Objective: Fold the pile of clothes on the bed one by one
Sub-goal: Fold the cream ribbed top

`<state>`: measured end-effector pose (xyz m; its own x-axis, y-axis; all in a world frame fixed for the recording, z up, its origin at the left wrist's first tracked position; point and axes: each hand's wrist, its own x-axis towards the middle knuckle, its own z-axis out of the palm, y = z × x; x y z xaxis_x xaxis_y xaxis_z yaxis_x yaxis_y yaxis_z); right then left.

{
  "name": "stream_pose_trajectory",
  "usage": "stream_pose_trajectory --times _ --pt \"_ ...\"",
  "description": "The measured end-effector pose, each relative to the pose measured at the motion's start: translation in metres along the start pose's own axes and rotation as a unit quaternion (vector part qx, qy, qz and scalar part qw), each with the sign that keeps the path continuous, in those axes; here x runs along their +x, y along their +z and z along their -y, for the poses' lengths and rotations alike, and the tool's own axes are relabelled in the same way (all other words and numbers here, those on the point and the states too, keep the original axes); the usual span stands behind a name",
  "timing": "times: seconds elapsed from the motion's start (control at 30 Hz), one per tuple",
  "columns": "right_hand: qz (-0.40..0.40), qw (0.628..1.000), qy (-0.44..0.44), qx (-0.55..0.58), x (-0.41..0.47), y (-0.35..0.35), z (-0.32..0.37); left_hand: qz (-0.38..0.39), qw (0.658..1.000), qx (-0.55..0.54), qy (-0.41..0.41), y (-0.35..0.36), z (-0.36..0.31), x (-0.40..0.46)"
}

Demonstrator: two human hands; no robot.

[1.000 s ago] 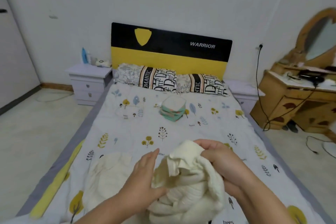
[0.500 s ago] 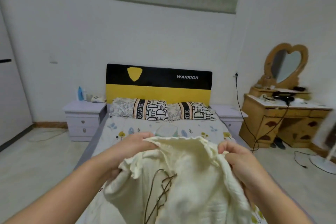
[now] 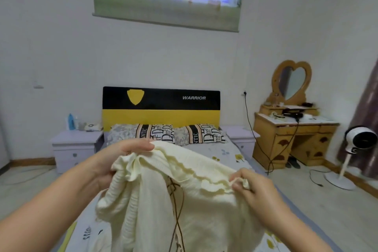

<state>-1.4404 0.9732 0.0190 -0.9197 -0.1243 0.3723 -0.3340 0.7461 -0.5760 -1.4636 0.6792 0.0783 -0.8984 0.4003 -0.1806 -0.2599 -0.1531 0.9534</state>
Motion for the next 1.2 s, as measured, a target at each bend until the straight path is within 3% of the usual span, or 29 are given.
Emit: stream_pose_trajectory --times 0.07,0.13,0.27,0.33,0.4,0.6,0.73,0.87,0.93,1.03,1.13,1.2 --pt "-0.036 0.998 0.024 0.039 0.002 -0.017 -0.004 -0.039 0.997 0.067 0.014 0.002 -0.001 0.001" --pt "-0.083 0.995 0.028 0.058 0.004 -0.033 -0.007 -0.105 0.972 0.207 0.039 0.003 0.006 0.003" --pt "-0.160 0.983 0.003 0.086 0.009 -0.059 -0.007 -0.175 0.838 0.509 0.089 0.012 0.031 0.009" --pt "-0.182 0.980 -0.014 0.083 0.010 -0.067 -0.008 -0.191 0.814 0.538 0.109 0.020 0.040 0.016" --pt "-0.198 0.976 -0.032 0.081 0.011 -0.077 -0.013 -0.196 0.823 0.522 0.114 0.029 0.046 0.021" --pt "-0.200 0.977 -0.075 0.003 0.017 -0.114 -0.044 -0.185 0.908 0.358 0.114 0.066 0.060 0.031" --pt "-0.188 0.979 -0.066 -0.040 0.025 -0.136 -0.077 -0.145 0.928 0.318 0.132 0.092 0.054 0.036" --pt "-0.164 0.985 -0.050 -0.033 0.028 -0.146 -0.110 -0.064 0.938 0.335 0.068 0.107 0.040 0.024" --pt "-0.148 0.988 -0.047 -0.025 0.029 -0.148 -0.122 -0.028 0.931 0.361 0.034 0.112 0.037 0.020" --pt "-0.136 0.990 -0.040 -0.014 0.032 -0.147 -0.133 -0.032 0.891 0.453 0.010 0.116 0.037 0.015" --pt "-0.128 0.991 -0.034 -0.001 0.033 -0.145 -0.136 -0.026 0.882 0.469 -0.037 0.117 0.042 0.008" --pt "-0.117 0.993 -0.028 0.013 0.031 -0.143 -0.137 -0.069 0.831 0.551 -0.040 0.117 0.048 0.006"
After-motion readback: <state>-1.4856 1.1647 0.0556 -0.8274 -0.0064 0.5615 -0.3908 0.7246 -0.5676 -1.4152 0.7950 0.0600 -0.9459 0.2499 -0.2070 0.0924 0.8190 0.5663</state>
